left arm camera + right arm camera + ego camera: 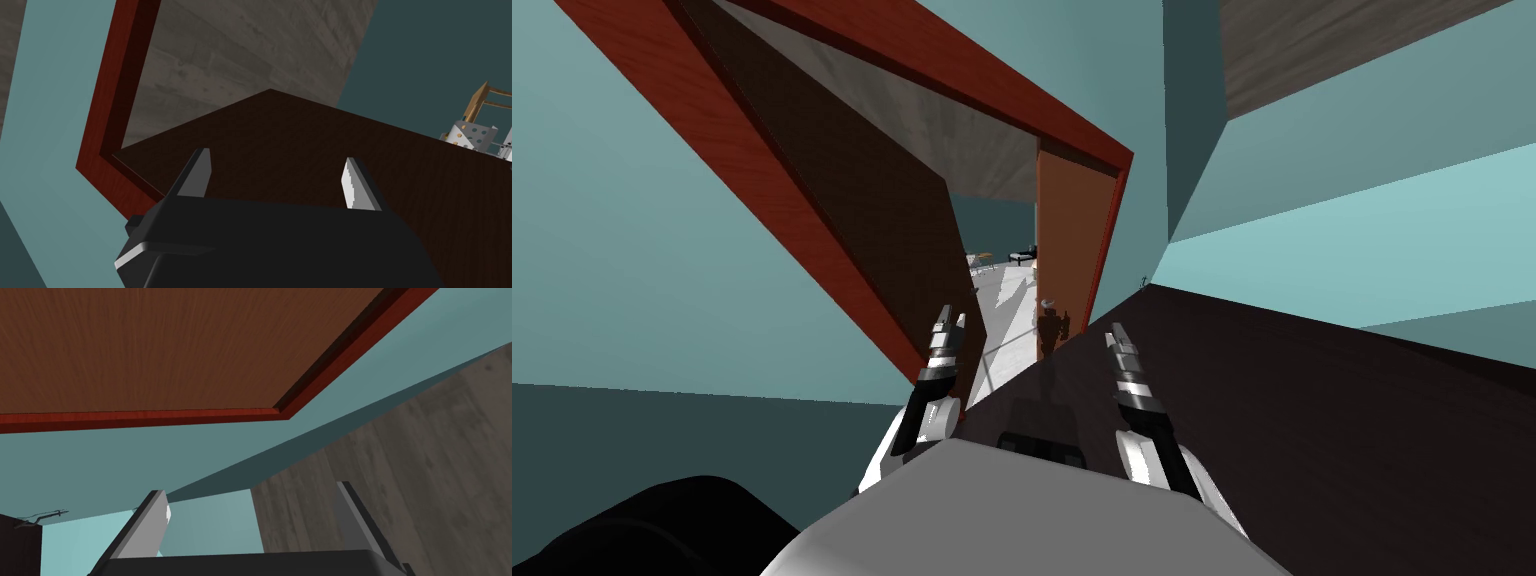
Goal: Push the door open
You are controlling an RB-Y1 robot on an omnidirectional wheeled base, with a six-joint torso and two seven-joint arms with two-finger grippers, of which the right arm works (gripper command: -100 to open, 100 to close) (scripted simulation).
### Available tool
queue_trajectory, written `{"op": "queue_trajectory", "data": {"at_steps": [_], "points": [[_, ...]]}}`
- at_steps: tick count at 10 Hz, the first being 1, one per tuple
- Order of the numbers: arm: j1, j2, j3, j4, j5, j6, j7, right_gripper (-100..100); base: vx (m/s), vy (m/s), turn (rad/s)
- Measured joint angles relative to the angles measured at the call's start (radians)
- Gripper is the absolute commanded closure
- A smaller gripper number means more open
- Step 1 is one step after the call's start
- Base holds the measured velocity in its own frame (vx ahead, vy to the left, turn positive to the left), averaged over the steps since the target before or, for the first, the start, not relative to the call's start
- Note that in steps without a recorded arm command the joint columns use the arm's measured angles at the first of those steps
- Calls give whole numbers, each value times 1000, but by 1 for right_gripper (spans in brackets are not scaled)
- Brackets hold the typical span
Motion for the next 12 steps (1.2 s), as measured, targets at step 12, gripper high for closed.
{"op": "queue_trajectory", "data": {"at_steps": [12], "points": [[-157, -45, 14, 347, 36, -101, -80, -100, 80, -47, 57]]}}
